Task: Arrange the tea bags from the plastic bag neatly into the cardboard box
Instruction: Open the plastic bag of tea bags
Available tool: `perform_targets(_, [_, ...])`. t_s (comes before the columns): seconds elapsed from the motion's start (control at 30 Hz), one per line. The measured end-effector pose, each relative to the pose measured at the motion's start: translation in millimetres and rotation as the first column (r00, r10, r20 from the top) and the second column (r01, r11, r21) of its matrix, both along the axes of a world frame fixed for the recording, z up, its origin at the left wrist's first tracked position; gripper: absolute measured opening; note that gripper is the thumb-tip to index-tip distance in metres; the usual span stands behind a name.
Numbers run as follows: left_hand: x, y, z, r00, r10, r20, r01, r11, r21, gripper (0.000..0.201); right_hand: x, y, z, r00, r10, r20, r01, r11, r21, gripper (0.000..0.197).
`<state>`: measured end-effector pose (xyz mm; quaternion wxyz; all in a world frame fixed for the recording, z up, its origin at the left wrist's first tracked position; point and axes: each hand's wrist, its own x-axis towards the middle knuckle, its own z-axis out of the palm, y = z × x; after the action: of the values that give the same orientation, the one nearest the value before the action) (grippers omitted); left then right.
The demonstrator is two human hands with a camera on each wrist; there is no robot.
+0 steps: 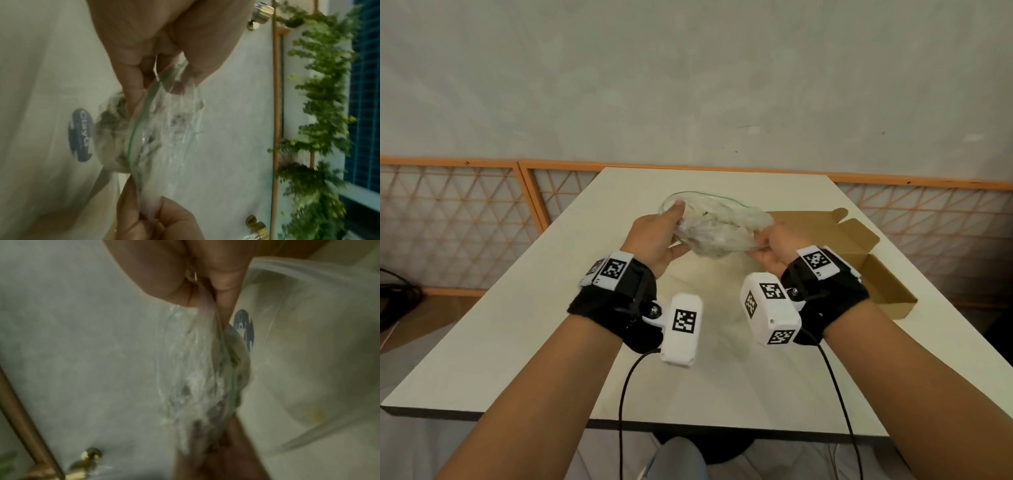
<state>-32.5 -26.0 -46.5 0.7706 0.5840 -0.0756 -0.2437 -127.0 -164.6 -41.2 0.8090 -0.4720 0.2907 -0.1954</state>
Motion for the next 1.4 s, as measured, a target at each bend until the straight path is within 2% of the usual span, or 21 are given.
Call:
perform_targets(0.1, [-2,2,-2,0.992,-0.056,-0.114,0.050,0.997,-0.059,0.019,-5,4,10,0.997,0.007,-0.072,-0.005,1.000,0.029,0.031])
perform_targets(0.2, [-4,1,-3,0.987,-0.118,-0.109,0.110,0.991,-0.076,0.017,-8,3,14,0.994,0.063,-0.093,-0.060,0.998,0.032,0.018])
perform_targets(0.3, [-4,-2,-2,0.979,-0.187,-0.077,0.187,0.982,-0.011,0.029,-4,3,11,0.986,0.119,-0.114,-0.120,0.993,-0.002,0.023])
perform_targets(0.4, [6,-1,-11,0.983,-0.138,-0.124,0.142,0.990,0.024,0.022,-1,1,2,0.975,0.128,-0.183,-0.138,0.990,-0.043,0.022])
perform_targets(0.5, [12,2,-17,0.976,-0.149,-0.160,0.156,0.987,0.028,0.028,-1,-1,-3,0.953,0.156,-0.261,-0.177,0.982,-0.062,0.026])
perform_targets(0.57, [12,5,-16,0.965,-0.176,-0.194,0.182,0.983,0.013,0.023,2,-2,-6,0.954,0.160,-0.252,-0.185,0.980,-0.077,0.033])
perform_targets(0.7, [16,7,-15,0.951,-0.163,-0.263,0.177,0.984,0.029,0.035,5,-1,-7,0.968,0.111,-0.227,-0.147,0.978,-0.148,0.035])
perform_targets(0.87, [17,8,-5,0.953,-0.195,-0.234,0.216,0.974,0.068,0.022,5,-6,-7,0.963,0.050,-0.266,-0.100,0.979,-0.177,0.032])
perform_targets(1.0, [14,13,-2,0.929,-0.283,-0.238,0.318,0.939,0.127,0.016,0,-6,1,0.962,0.122,-0.243,-0.134,0.990,-0.035,0.035])
perform_targets(1.03, [14,13,-2,0.931,-0.258,-0.259,0.295,0.949,0.115,0.012,-1,-7,3,0.952,0.138,-0.273,-0.165,0.983,-0.078,0.039])
perform_targets(1.07, [14,12,-2,0.940,-0.222,-0.260,0.257,0.960,0.109,0.009,-2,-9,5,0.938,0.114,-0.328,-0.189,0.960,-0.208,0.043])
perform_targets(1.1, [14,11,-2,0.955,-0.183,-0.234,0.216,0.969,0.120,0.009,-3,-11,7,0.931,0.013,-0.366,-0.174,0.895,-0.411,0.047])
perform_targets(1.13, [13,10,-2,0.970,-0.151,-0.193,0.180,0.973,0.145,0.010,-4,-12,10,0.934,-0.123,-0.334,-0.124,0.767,-0.630,0.049])
perform_targets(1.17, [12,8,0,0.979,-0.134,-0.150,0.159,0.973,0.169,0.010,-6,-9,14,0.950,-0.198,-0.241,-0.069,0.619,-0.782,0.050])
perform_targets(1.2, [11,6,0,0.985,-0.123,-0.118,0.144,0.972,0.186,0.010,-7,-3,16,0.971,-0.181,-0.156,-0.043,0.510,-0.859,0.051])
perform_targets(1.23, [12,4,1,0.989,-0.116,-0.095,0.132,0.973,0.191,0.010,-8,4,17,0.985,-0.103,-0.136,-0.077,0.444,-0.893,0.052])
perform_targets(1.3, [11,1,2,0.991,-0.127,-0.043,0.133,0.971,0.200,0.015,-5,17,9,0.966,0.049,-0.254,-0.256,0.333,-0.907,0.062])
perform_targets(1.37, [11,-2,2,0.987,-0.162,0.009,0.157,0.967,0.202,0.019,2,21,-3,0.926,0.057,-0.373,-0.375,0.235,-0.897,0.071])
perform_targets(1.4, [10,-3,2,0.985,-0.172,0.031,0.163,0.967,0.198,0.018,5,21,-8,0.922,0.050,-0.384,-0.385,0.232,-0.893,0.071])
